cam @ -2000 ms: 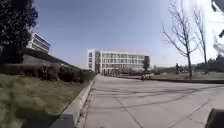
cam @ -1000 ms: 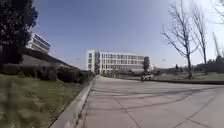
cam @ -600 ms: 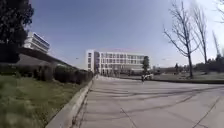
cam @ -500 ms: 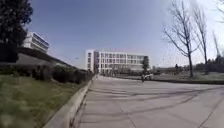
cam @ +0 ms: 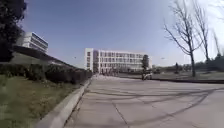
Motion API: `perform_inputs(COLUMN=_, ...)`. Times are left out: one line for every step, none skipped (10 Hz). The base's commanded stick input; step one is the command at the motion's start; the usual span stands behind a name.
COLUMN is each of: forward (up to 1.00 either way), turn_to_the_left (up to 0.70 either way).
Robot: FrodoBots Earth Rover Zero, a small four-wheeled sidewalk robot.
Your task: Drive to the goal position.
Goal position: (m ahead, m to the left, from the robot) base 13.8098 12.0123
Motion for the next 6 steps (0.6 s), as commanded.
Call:
perform_inputs(forward=0.7, turn_to_the_left=0.1)
perform_inputs(forward=0.7, turn_to_the_left=0.14)
perform_inputs(forward=0.7, turn_to_the_left=0.16)
perform_inputs(forward=0.7, turn_to_the_left=0.16)
perform_inputs(forward=0.7, turn_to_the_left=0.13)
perform_inputs(forward=0.7, turn_to_the_left=0.05)
